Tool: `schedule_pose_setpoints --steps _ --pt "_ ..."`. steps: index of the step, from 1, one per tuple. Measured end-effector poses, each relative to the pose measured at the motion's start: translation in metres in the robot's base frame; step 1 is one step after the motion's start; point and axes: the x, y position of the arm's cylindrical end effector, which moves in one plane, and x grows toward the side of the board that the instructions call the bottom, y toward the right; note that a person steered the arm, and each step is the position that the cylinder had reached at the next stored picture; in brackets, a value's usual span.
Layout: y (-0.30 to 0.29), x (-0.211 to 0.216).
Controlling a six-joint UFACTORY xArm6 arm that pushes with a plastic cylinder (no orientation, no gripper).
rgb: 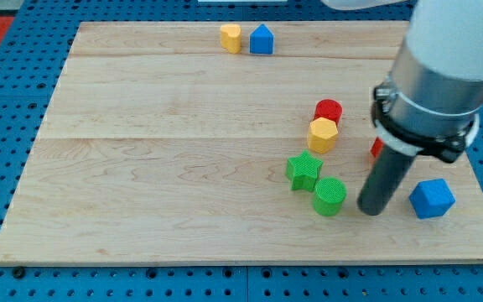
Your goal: Push green circle into green star
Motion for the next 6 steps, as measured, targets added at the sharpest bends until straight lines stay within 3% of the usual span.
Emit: schedule_pose_setpoints --steps 1,3,4,5,6 --pt "-0.037 -0.003" --pt "-0.084 -0.073" --pt "-0.183 -0.095" --pt "-0.121 -0.086" --pt "-0.032 -0.046"
